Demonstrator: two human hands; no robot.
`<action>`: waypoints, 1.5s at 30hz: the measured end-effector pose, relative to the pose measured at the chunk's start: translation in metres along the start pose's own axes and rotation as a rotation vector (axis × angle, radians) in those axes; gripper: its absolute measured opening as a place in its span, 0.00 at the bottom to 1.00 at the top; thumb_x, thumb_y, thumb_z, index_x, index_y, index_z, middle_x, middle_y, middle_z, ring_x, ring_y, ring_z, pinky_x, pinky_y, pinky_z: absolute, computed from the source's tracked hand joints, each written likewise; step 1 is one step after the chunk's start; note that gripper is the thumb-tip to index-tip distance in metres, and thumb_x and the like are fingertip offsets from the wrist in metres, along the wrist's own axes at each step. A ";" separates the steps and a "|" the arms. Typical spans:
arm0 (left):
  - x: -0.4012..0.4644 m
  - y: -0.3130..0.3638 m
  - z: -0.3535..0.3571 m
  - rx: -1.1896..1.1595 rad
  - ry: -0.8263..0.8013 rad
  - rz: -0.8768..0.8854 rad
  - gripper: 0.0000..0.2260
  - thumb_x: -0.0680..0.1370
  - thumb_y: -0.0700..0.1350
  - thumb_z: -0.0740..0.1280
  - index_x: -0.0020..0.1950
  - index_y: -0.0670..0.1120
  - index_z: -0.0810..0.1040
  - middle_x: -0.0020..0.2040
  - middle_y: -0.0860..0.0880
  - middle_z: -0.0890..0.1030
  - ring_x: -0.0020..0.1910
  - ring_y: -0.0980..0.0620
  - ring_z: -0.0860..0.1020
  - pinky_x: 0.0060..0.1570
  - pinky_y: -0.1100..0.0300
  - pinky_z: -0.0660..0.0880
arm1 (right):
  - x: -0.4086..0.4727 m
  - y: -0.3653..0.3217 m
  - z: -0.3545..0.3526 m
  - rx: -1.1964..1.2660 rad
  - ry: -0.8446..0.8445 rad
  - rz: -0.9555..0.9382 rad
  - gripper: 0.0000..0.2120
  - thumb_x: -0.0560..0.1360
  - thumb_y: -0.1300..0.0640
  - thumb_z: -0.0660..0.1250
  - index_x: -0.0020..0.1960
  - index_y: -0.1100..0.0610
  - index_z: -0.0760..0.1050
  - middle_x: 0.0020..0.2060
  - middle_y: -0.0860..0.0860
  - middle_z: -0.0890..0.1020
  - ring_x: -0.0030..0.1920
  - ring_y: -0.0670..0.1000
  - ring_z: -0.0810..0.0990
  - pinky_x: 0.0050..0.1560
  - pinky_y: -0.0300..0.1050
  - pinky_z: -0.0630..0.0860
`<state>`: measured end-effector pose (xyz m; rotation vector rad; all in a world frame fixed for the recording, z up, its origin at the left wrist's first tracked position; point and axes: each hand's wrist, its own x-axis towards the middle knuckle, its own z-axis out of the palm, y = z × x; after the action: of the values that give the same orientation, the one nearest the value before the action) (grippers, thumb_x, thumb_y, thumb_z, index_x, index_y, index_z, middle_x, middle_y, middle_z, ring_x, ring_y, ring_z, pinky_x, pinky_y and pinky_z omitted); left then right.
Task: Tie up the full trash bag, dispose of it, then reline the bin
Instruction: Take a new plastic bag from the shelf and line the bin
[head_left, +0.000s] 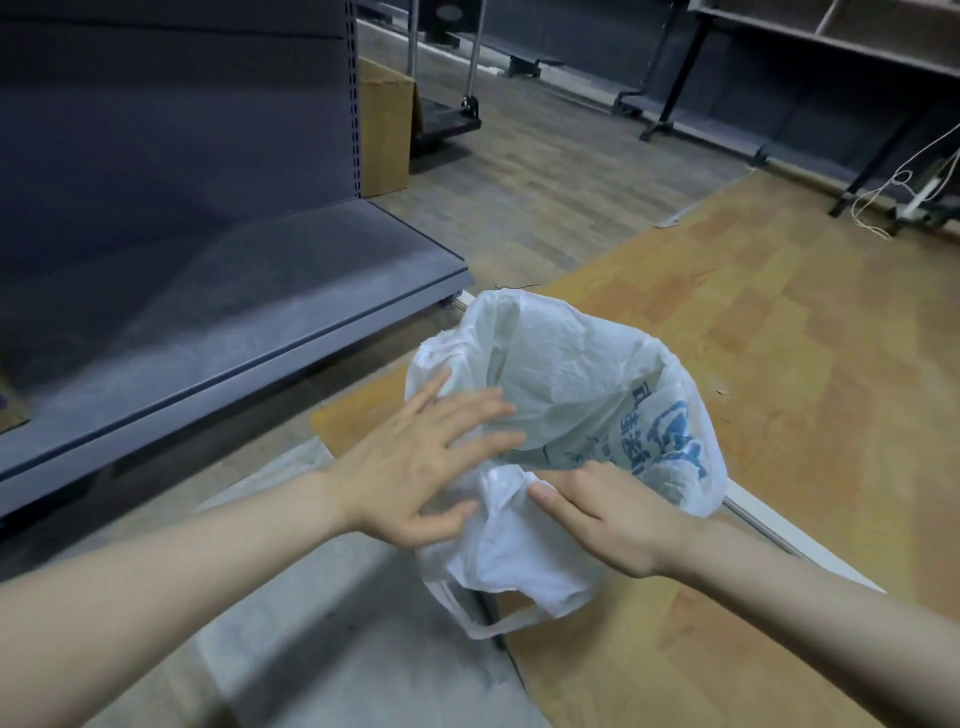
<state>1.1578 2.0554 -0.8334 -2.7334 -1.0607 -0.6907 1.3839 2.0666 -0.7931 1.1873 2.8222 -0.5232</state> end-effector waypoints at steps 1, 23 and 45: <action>0.002 0.004 0.004 0.044 -0.015 0.031 0.22 0.75 0.57 0.58 0.61 0.45 0.75 0.57 0.46 0.78 0.59 0.47 0.76 0.69 0.46 0.57 | 0.000 -0.001 0.000 0.000 0.001 0.004 0.21 0.82 0.47 0.47 0.31 0.51 0.56 0.24 0.50 0.62 0.27 0.48 0.66 0.31 0.39 0.61; 0.009 0.015 0.024 0.303 0.253 0.053 0.16 0.74 0.53 0.61 0.30 0.47 0.72 0.24 0.53 0.72 0.21 0.52 0.69 0.28 0.64 0.62 | -0.005 0.002 0.010 -0.004 -0.002 -0.008 0.34 0.66 0.27 0.51 0.42 0.58 0.73 0.24 0.49 0.66 0.27 0.49 0.65 0.32 0.44 0.62; 0.017 0.011 0.024 0.282 0.259 0.039 0.15 0.73 0.52 0.61 0.30 0.46 0.72 0.23 0.52 0.71 0.20 0.52 0.69 0.27 0.64 0.64 | 0.001 0.004 0.005 0.010 -0.016 0.025 0.32 0.68 0.28 0.55 0.47 0.56 0.76 0.24 0.49 0.69 0.27 0.49 0.66 0.32 0.43 0.65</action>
<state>1.1849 2.0638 -0.8468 -2.3463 -0.9612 -0.7953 1.3851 2.0685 -0.7990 1.2132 2.7907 -0.5434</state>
